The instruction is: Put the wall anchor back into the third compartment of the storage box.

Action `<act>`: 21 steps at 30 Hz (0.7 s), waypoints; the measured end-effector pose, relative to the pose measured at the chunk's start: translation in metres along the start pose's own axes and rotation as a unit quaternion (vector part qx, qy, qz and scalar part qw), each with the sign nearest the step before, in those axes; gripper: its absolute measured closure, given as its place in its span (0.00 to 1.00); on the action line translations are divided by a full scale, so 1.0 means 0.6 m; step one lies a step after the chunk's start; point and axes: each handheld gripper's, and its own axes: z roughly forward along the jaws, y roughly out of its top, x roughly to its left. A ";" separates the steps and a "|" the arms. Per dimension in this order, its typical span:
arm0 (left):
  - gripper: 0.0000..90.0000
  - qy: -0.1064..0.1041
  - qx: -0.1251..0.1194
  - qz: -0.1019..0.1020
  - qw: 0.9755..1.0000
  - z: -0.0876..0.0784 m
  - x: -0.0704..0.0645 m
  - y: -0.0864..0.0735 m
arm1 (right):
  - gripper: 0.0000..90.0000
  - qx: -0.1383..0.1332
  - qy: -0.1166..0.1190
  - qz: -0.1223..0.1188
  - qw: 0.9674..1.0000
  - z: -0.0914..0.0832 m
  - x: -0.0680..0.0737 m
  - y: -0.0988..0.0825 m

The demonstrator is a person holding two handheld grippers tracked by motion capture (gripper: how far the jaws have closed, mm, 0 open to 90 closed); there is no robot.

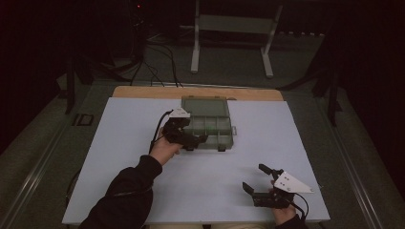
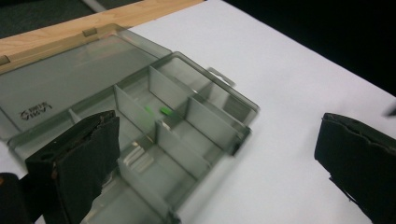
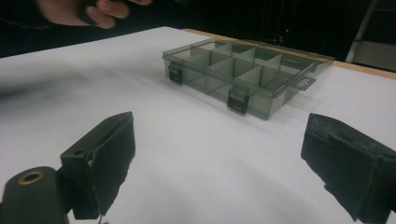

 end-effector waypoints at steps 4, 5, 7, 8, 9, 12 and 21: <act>0.00 -0.014 -0.019 0.011 1.000 -0.040 -0.008 -0.020 | 0.11 0.001 -0.001 -0.001 1.000 0.000 0.000 0.000; 0.00 -0.012 -0.017 0.017 1.000 -0.048 -0.010 -0.025 | 0.11 0.001 -0.001 -0.001 1.000 0.000 0.001 0.000; 0.00 -0.018 -0.024 0.025 0.999 -0.065 -0.014 -0.035 | 0.11 0.001 -0.002 -0.002 1.000 0.000 0.001 0.000; 0.00 -0.019 -0.026 0.027 0.999 -0.073 -0.016 -0.040 | 0.11 0.001 -0.001 -0.002 1.000 0.000 0.001 0.000; 0.00 -0.022 -0.031 0.030 0.999 -0.083 -0.019 -0.047 | 0.11 0.001 -0.002 -0.003 1.000 0.000 0.001 0.000; 0.00 -0.025 -0.033 0.027 0.999 -0.101 -0.024 -0.059 | 0.11 0.002 -0.002 -0.003 1.000 0.000 0.002 0.000; 0.00 -0.029 -0.050 0.059 0.997 -0.147 -0.050 -0.103 | 0.11 0.004 0.000 -0.003 1.000 0.002 0.002 -0.001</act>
